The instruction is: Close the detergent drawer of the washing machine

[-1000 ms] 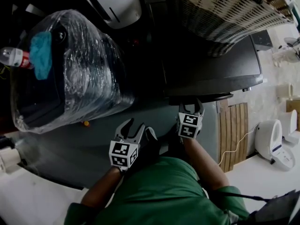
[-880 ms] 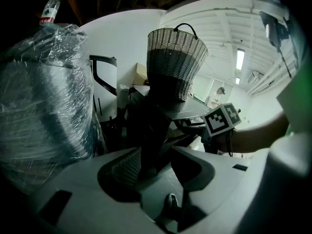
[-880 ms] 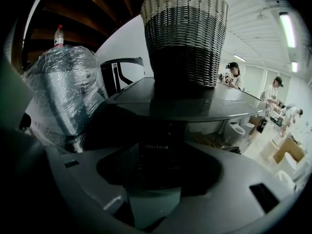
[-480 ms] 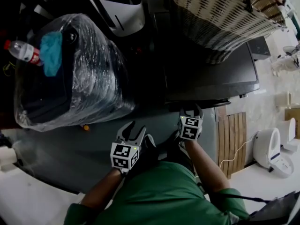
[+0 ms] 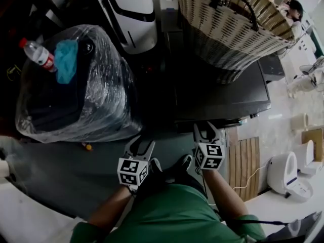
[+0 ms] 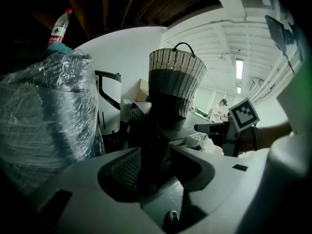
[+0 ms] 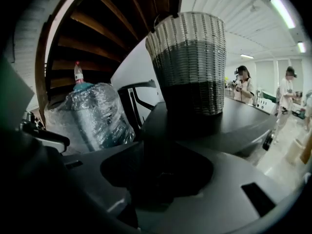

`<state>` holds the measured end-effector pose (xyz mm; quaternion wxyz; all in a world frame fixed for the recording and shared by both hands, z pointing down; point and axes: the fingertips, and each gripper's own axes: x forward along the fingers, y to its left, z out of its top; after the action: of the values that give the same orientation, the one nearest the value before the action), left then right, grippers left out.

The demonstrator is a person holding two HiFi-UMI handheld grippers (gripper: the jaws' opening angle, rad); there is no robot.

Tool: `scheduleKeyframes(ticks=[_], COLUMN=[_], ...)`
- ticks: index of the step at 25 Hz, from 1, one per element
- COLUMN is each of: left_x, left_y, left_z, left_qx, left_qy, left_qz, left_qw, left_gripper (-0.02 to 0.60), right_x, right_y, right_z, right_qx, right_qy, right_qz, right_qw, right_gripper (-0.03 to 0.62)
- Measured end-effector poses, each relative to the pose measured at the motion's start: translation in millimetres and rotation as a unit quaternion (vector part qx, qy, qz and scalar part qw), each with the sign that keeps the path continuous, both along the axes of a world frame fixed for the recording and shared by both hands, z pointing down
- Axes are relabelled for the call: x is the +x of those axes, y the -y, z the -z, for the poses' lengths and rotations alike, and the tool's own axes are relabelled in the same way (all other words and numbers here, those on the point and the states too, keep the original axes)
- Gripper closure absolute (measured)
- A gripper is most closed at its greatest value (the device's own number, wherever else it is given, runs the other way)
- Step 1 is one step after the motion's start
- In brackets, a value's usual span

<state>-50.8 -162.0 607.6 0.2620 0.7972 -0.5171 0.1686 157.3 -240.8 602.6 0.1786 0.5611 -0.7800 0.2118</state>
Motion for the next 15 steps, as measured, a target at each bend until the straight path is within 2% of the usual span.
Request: scheduleKeyframes(ticks=[5,9,15], left_x=[3,4,5], left_y=[21,35,49], left_z=[51,109,178], left_qx=[0.057,0.122,0.211], left_qy=[-0.021,-0.032,0.002], left_qz=[0.017,0.028,0.021], left_qw=[0.998,0.9916,0.9773], left_gripper=[0.382,0.382,0.382], right_x=[-6,-8,-9], right_y=[8,6,-8], right_z=[91,158,242], right_qx=[0.1,0.169,0.259], right_qy=[-0.012,-0.008,0.001], right_qz=[0.041,0.052,0.063], right_qw=[0.994,0.984,0.964], right_gripper=[0.421,0.421,0.439])
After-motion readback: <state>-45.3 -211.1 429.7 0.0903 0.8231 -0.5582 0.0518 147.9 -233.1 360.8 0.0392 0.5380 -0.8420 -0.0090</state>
